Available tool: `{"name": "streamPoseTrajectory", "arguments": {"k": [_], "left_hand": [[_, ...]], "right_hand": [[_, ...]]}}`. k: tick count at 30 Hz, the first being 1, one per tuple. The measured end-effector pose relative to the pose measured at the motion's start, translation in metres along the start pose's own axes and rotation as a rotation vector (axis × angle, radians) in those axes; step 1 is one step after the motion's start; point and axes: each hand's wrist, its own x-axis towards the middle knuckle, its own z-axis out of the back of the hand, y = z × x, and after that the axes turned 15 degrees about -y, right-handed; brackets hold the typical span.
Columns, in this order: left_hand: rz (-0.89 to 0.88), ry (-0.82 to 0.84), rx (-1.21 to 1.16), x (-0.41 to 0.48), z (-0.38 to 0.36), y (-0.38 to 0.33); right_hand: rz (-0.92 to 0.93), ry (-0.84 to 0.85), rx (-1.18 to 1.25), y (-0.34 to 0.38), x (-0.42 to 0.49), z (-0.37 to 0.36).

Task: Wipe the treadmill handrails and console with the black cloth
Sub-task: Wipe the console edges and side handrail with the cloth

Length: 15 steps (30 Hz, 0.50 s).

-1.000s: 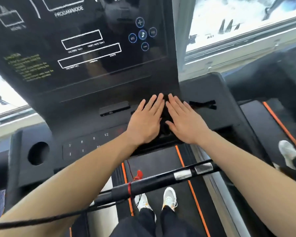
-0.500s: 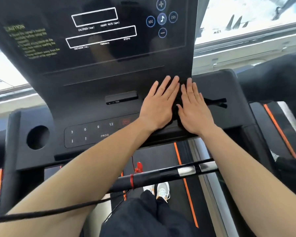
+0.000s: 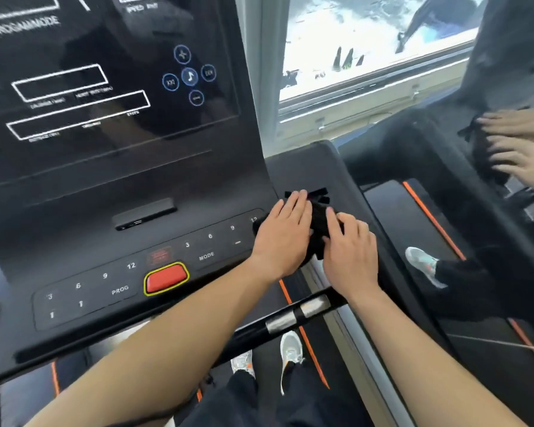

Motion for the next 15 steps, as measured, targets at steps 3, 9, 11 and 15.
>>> {"name": "streamPoseTrajectory", "arguments": {"k": [3,9,11,15], "left_hand": [[0.129,0.037,-0.002,0.024,-0.005,-0.018],[0.230,0.045,0.041,0.070,-0.020,-0.010],[0.248,0.019,0.032,0.089,-0.023,0.000],[0.366,-0.047,-0.026,0.132,-0.029,0.023]], "right_hand": [[-0.026,0.001,0.108,-0.016,0.014,-0.006],[0.170,0.183,0.082,-0.035,0.062,-0.031],[0.200,0.196,0.085,-0.037,0.092,-0.037],[0.210,0.239,0.114,-0.032,0.156,-0.060]]}}
